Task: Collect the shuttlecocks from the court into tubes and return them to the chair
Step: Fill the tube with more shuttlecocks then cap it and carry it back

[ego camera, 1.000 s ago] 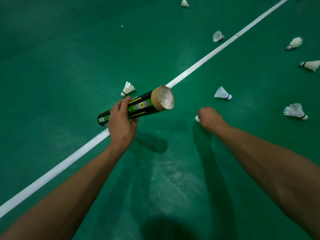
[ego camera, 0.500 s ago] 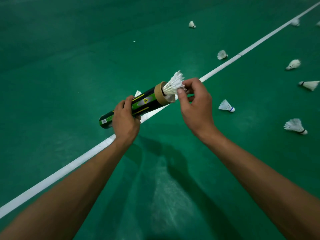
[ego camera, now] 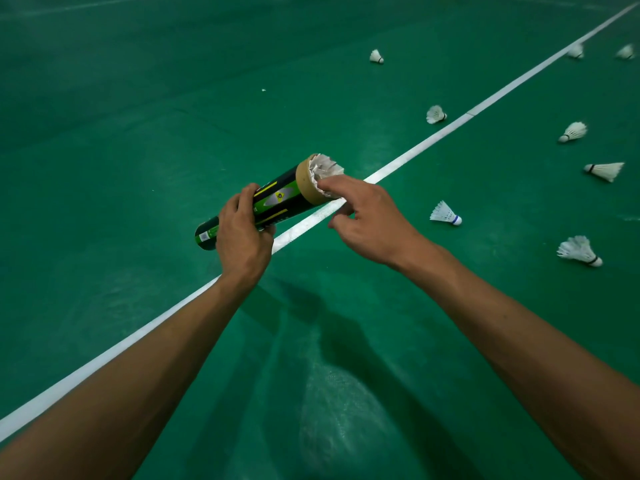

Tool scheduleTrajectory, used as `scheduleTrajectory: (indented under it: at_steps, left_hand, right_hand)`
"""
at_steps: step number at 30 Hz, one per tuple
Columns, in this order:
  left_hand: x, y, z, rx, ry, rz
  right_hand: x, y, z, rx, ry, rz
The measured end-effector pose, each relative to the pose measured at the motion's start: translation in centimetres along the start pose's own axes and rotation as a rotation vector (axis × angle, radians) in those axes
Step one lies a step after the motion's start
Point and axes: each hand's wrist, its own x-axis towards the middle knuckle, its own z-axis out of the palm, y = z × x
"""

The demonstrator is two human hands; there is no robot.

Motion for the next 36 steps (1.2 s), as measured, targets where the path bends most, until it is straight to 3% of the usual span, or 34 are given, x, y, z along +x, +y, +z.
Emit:
scheduleTrajectory:
  at_steps: [4, 8, 15, 19, 24, 29, 36]
  left_hand:
    - [-0.3, 0.3, 0.0, -0.002, 0.013, 0.019]
    - [-0.3, 0.3, -0.2, 0.002, 0.005, 0.018]
    - [-0.4, 0.1, -0.7, 0.01, -0.034, 0.07]
    - [-0.8, -1.3, -1.1, 0.036, -0.028, 0.025]
    - [-0.7, -3.5, -1.9, 0.061, -0.019, -0.099]
    - [-0.5, -2.8, -2.0, 0.067, -0.019, -0.066]
    - [-0.4, -0.5, -1.4, 0.032, -0.031, -0.022]
  right_hand:
    - [0.1, -0.3, -0.5, -0.05, -0.163, 0.052]
    - [-0.2, -0.2, -0.4, -0.087, -0.196, 0.062]
    - [-0.2, -0.7, -1.0, -0.128, -0.032, -0.022]
    - [0.0, -0.6, -2.0, 0.024, 0.037, 0.002]
    - [-0.1, 1.2, -1.9, 0.207, 0.403, 0.281]
    - [-0.9, 2.3, -0.1, 0.376, 0.228, 0.508]
    - [-0.2, 0.3, 0.9, 0.422, 0.001, 0.331]
